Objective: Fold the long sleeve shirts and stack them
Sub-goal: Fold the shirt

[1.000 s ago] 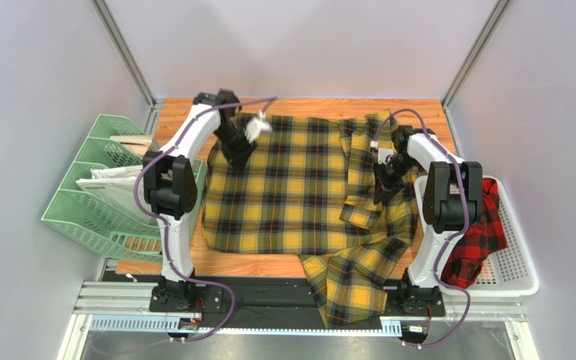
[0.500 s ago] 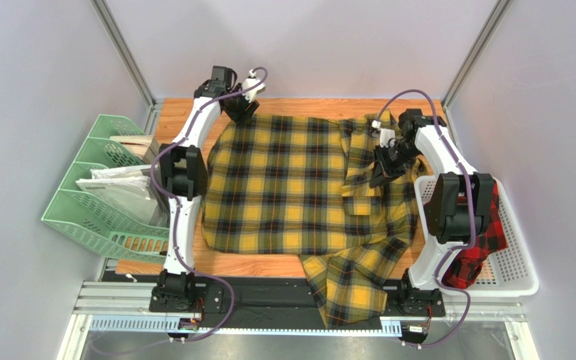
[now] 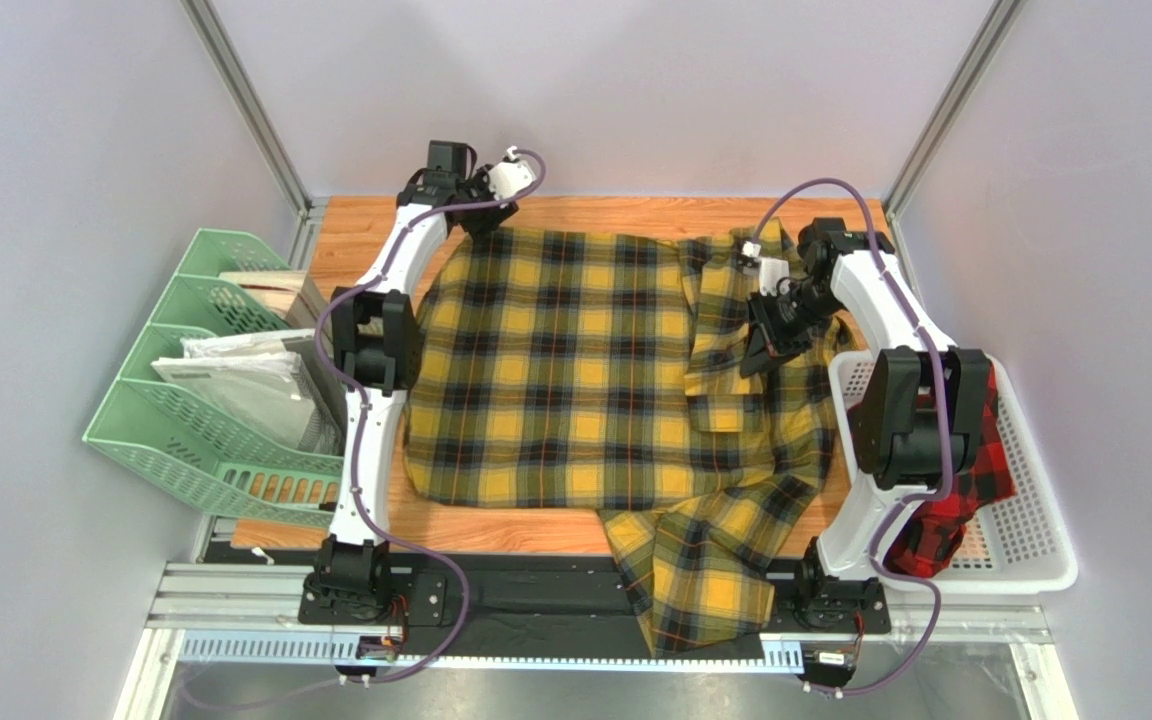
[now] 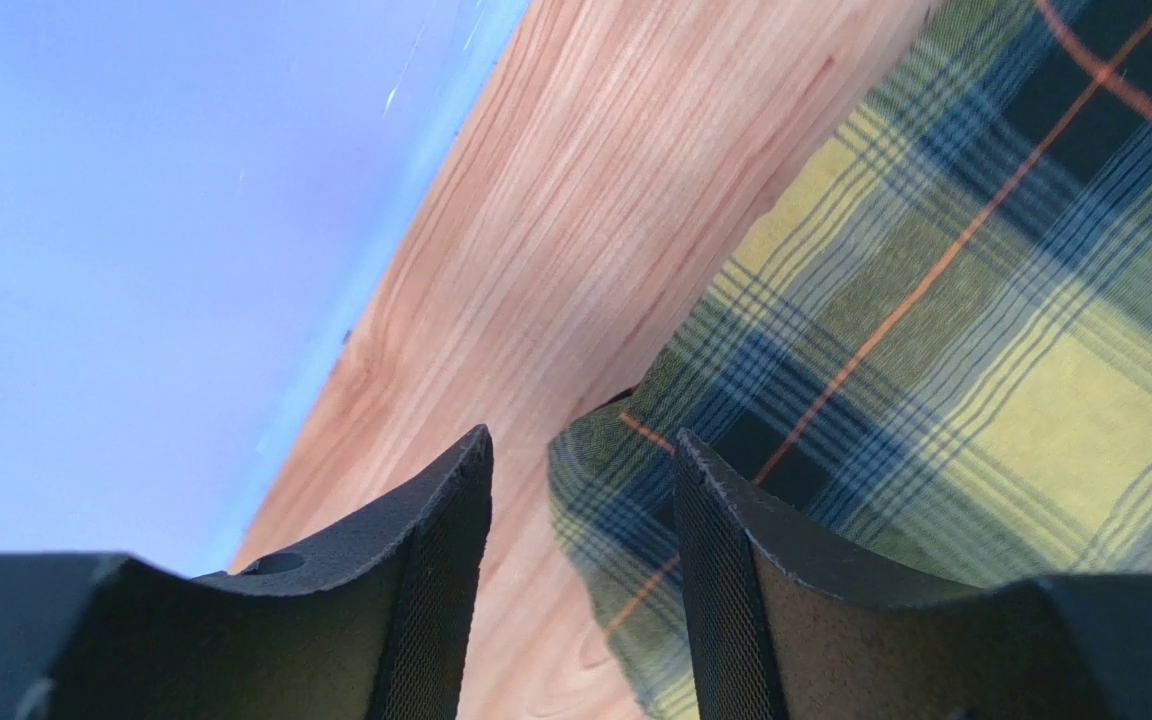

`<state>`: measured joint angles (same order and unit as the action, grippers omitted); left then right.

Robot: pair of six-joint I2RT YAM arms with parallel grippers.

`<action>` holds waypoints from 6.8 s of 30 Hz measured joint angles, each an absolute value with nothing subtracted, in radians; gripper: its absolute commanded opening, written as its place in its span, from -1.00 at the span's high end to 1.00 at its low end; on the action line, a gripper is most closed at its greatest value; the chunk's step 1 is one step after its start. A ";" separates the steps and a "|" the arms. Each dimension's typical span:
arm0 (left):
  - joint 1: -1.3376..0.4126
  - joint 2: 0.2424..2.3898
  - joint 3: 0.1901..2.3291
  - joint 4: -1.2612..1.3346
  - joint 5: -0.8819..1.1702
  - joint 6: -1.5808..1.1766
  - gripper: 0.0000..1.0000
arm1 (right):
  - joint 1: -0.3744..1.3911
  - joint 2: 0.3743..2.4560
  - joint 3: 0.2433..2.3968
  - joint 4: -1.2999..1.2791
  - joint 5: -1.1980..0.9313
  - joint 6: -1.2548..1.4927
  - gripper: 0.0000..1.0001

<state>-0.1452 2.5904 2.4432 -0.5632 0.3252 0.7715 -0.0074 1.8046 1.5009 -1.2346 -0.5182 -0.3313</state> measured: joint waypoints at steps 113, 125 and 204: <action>-0.193 1.850 1.431 -0.949 0.410 1.196 -0.20 | 0.004 1.054 1.431 -1.353 -0.669 -0.112 1.00; -0.236 1.501 1.432 -0.874 0.782 0.882 -0.98 | 0.199 1.159 1.340 -1.182 -0.687 0.033 1.00; -1.032 1.279 0.667 0.680 0.180 1.166 1.00 | 0.073 1.398 1.106 -0.665 -1.182 0.763 0.58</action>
